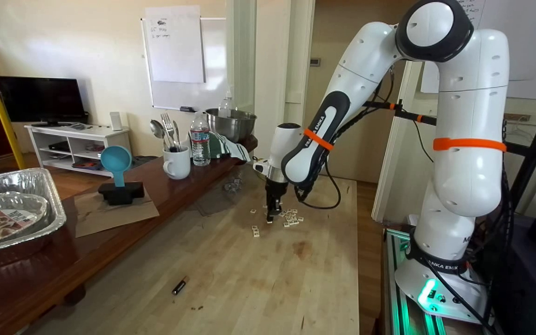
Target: Arrange four letter blocks in one line
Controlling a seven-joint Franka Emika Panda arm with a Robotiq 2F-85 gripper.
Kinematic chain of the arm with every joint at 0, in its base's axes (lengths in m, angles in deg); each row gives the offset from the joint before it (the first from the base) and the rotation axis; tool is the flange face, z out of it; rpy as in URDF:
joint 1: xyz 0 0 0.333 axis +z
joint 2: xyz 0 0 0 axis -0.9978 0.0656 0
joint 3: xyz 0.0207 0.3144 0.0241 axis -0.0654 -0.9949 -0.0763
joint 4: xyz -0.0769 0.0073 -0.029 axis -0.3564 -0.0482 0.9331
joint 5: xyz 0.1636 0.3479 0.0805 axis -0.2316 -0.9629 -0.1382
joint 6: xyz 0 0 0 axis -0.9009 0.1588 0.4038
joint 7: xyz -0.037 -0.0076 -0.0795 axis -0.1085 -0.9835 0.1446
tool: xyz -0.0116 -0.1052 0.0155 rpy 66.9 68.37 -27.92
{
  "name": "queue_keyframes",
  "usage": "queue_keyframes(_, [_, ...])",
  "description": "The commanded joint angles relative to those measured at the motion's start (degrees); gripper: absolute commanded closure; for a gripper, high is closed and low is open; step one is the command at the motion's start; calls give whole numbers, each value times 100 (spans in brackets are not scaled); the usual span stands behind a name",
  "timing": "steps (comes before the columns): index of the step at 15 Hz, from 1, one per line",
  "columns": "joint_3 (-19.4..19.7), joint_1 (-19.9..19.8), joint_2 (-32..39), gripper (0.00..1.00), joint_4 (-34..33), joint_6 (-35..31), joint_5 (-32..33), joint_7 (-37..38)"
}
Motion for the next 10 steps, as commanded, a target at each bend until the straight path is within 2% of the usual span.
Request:
queue_keyframes(1, [-39,72,286,100,-142,-101,75,182])
queue_keyframes(10, [-67,125,488,100,-366,-128,98,558])
